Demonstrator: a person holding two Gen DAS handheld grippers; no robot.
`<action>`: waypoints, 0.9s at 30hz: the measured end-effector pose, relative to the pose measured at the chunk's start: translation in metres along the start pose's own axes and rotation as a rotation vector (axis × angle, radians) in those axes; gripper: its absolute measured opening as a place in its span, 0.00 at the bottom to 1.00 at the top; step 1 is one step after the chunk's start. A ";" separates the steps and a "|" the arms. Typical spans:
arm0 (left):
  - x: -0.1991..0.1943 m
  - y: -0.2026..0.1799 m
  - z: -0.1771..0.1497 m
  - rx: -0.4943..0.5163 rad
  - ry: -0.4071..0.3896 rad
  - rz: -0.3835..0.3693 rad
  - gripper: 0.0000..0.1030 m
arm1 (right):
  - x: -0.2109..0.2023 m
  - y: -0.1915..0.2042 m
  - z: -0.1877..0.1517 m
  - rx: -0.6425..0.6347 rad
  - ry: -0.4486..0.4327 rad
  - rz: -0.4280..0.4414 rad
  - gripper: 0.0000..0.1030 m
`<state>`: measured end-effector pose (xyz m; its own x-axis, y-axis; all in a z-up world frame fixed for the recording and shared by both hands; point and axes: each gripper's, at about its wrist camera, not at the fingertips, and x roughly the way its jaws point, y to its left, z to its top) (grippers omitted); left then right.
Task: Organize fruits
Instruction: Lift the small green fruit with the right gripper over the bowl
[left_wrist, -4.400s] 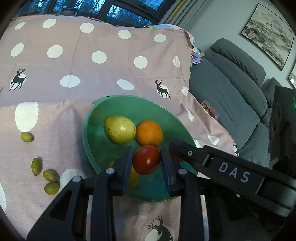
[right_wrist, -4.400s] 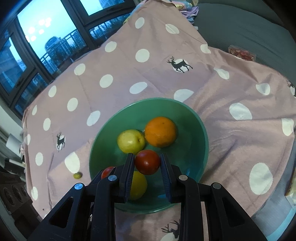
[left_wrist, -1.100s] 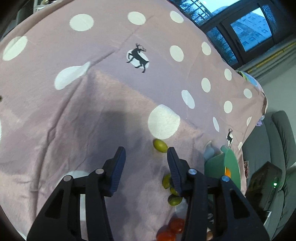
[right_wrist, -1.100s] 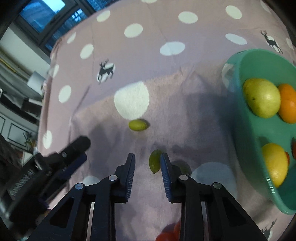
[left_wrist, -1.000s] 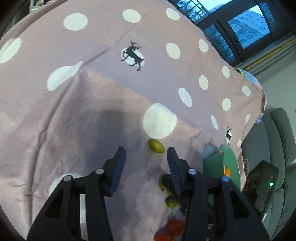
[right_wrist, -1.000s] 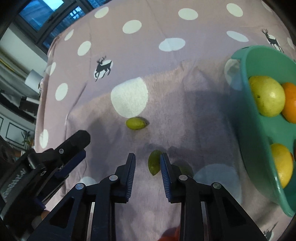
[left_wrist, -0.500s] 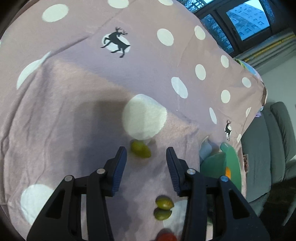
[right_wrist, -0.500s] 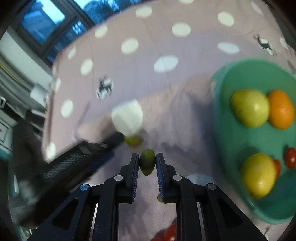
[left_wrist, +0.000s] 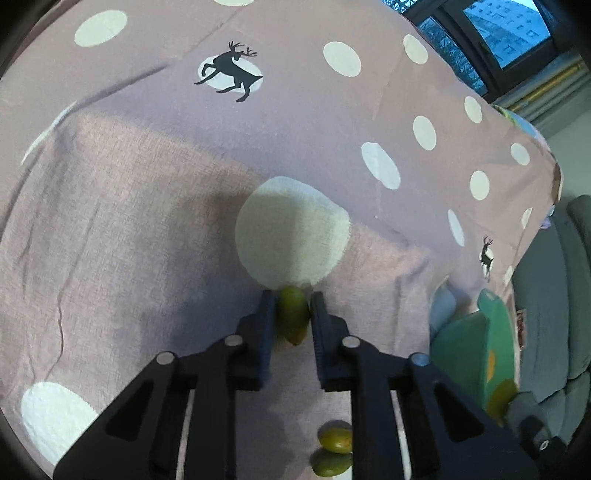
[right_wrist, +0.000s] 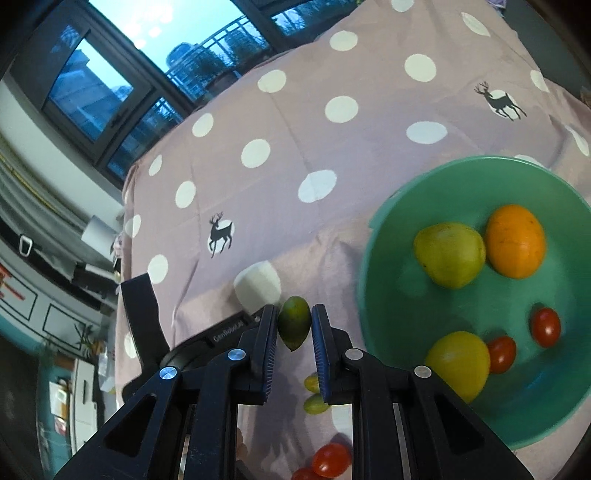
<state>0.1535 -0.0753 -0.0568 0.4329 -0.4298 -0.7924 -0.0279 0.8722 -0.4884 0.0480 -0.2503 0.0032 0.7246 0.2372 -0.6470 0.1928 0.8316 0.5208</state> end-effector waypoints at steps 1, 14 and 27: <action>0.000 -0.001 0.000 0.003 -0.003 0.004 0.18 | 0.000 -0.001 0.000 0.005 -0.002 0.003 0.20; -0.048 -0.018 -0.026 0.100 -0.135 0.018 0.18 | -0.013 -0.013 0.001 0.038 -0.029 0.016 0.20; -0.110 -0.056 -0.062 0.246 -0.281 -0.082 0.18 | -0.048 -0.026 0.000 0.101 -0.120 -0.013 0.20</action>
<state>0.0513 -0.0913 0.0345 0.6555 -0.4494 -0.6069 0.2195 0.8823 -0.4163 0.0076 -0.2835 0.0204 0.7941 0.1603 -0.5863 0.2638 0.7781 0.5701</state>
